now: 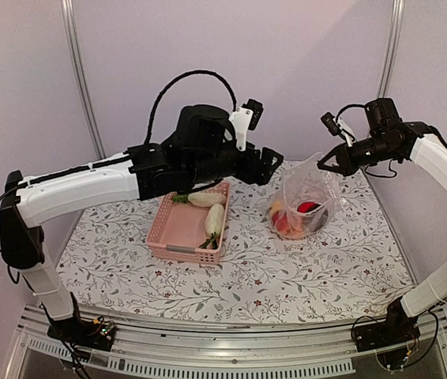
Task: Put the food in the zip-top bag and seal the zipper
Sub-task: Place the fake fruit in the zipper food storage bag, then adjust the zipper food storage bag at the center of the board.
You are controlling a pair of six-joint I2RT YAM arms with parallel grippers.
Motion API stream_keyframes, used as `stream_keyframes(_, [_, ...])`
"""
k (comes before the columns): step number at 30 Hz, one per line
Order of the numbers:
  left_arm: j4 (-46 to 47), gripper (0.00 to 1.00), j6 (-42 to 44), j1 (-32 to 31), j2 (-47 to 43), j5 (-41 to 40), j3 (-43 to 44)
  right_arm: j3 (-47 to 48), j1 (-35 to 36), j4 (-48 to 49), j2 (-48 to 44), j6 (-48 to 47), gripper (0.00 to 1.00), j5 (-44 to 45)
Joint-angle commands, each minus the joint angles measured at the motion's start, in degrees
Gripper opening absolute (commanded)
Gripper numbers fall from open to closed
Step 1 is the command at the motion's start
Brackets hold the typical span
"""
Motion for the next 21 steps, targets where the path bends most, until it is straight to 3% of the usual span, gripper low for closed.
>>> stream_keyframes(1, [-1.83,0.81,-17.27,0.45,2.52,7.72,-2.76,-1.64,0.37,0.45,-1.0,-0.52,0.01,1.25])
stream_keyframes(5, [-7.73,0.8,-21.96,0.58,7.76,5.54,2.73,-1.61,0.44,0.03,-1.64,-0.6,0.01,1.33])
stream_keyframes(11, [-15.09,0.65,-22.8,1.09,17.79,7.94,16.45,-1.29,1.09,-1.77,-1.81,-1.28,0.03,2.45])
stream_keyframes(16, [-15.49,0.18,-21.48,1.48,21.69,7.6,20.88,-1.25,1.4,-4.69,-2.29,-1.2,0.28,5.22])
stream_keyframes(21, [-13.37,0.09,-20.73,1.42,20.16,3.53,19.19,-2.57,1.41,-7.21,-3.19,-0.91,0.35,9.3])
